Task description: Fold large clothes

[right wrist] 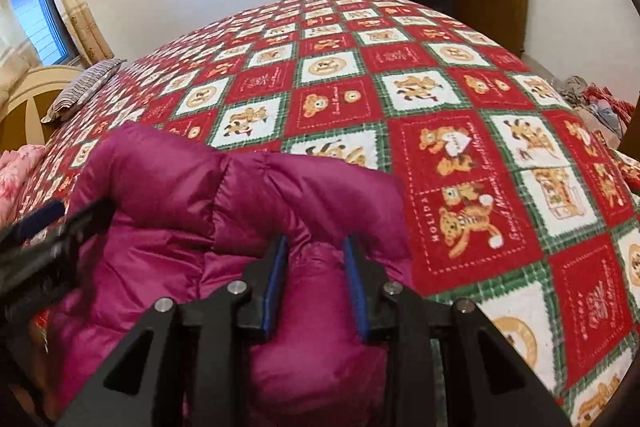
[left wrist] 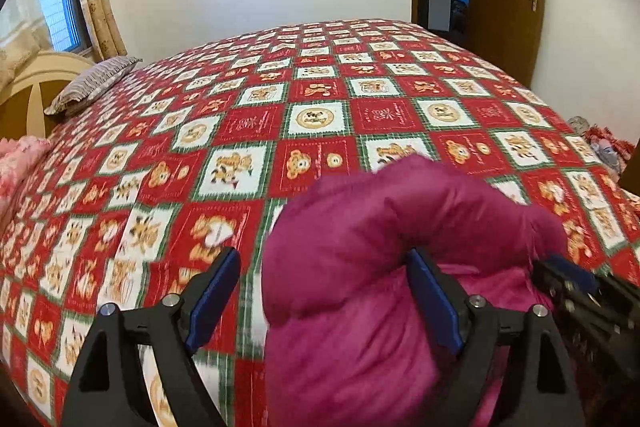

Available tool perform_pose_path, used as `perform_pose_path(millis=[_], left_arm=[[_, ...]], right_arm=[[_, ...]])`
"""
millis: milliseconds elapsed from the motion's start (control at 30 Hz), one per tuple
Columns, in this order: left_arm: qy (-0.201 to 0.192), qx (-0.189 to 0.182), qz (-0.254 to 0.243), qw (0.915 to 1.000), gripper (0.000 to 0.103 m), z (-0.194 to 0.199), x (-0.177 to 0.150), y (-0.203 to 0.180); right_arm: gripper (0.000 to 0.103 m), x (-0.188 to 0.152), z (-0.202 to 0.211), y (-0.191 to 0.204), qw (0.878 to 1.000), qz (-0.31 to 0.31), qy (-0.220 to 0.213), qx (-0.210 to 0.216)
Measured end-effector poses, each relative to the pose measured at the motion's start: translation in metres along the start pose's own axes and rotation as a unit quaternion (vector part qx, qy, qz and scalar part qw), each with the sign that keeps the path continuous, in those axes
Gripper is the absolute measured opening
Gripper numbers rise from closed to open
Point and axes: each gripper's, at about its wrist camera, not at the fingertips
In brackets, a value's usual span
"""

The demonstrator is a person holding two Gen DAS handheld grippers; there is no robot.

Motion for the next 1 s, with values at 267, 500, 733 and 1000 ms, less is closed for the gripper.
perform_pose_path(millis=[267, 500, 733, 1000], left_arm=[[0.025, 0.011, 0.006, 0.9996, 0.097, -0.038, 0.001, -0.007], [0.050, 0.000, 0.021, 0.9985, 0.098, -0.060, -0.002, -0.007], [0.058, -0.010, 0.032, 0.9977, 0.099, -0.071, -0.003, -0.006], [0.054, -0.005, 0.021, 0.9983, 0.099, -0.068, -0.003, -0.007]], right_arm=[[0.034, 0.000, -0.014, -0.003, 1.000, -0.001, 0.005, 0.018], [0.034, 0.005, -0.027, 0.002, 1.000, 0.021, 0.016, 0.010], [0.034, 0.008, -0.028, -0.002, 1.000, 0.008, 0.015, 0.022], [0.041, 0.002, -0.002, -0.014, 0.999, -0.009, 0.018, 0.030]])
Point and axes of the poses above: each gripper's, at about its wrist camera, not at the fingertips, and z roughly against the way its jaws point, y to its left, x to its top, and after that the axes turned 4 degrees about -z, right-handed
